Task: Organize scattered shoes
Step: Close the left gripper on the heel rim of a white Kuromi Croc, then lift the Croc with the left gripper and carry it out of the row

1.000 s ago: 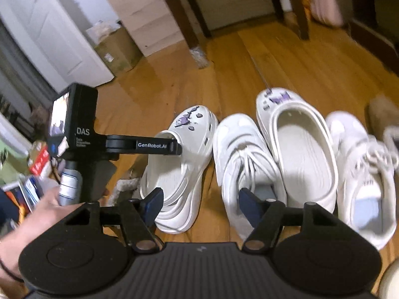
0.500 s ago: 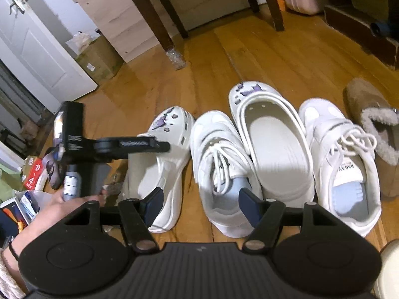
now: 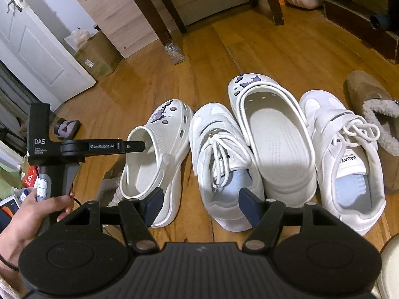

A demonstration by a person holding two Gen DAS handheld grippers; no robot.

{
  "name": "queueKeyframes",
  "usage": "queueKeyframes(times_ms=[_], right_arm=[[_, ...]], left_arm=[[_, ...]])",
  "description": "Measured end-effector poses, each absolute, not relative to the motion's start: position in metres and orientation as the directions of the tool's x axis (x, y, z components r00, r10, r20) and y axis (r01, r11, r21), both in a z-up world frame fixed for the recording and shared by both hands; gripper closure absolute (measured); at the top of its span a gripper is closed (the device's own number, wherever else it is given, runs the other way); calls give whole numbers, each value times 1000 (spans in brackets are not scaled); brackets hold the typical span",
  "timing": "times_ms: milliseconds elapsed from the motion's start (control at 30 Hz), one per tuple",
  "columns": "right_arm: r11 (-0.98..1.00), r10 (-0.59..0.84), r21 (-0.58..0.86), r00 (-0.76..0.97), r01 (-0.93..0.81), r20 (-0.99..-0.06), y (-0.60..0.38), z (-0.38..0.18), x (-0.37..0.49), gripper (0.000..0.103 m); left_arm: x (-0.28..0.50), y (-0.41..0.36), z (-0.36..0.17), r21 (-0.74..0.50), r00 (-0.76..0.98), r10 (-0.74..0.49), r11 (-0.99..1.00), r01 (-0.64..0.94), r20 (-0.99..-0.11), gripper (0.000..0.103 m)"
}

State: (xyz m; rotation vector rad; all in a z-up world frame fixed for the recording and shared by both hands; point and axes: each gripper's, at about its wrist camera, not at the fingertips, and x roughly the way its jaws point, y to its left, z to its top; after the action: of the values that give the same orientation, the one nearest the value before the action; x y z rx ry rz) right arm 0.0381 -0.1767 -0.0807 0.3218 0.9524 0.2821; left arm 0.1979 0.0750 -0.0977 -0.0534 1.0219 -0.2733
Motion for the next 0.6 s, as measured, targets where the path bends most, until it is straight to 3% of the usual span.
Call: queueKeyframes(times_ms=[433, 500, 533, 600], right_arm=[[922, 357, 381, 544, -73, -759, -178, -81, 37, 34], [925, 349, 372, 545, -72, -763, -180, -80, 34, 34], [928, 344, 367, 545, -70, -765, -181, -79, 32, 34], [931, 335, 359, 546, -67, -768, -184, -77, 28, 34]], left_arm=[[210, 38, -133, 146, 575, 1, 967, 207, -818, 62], [204, 36, -128, 160, 593, 11, 967, 199, -805, 76], [201, 36, -126, 167, 602, 16, 966, 196, -798, 89], [196, 35, -121, 181, 619, 27, 965, 188, -785, 90]])
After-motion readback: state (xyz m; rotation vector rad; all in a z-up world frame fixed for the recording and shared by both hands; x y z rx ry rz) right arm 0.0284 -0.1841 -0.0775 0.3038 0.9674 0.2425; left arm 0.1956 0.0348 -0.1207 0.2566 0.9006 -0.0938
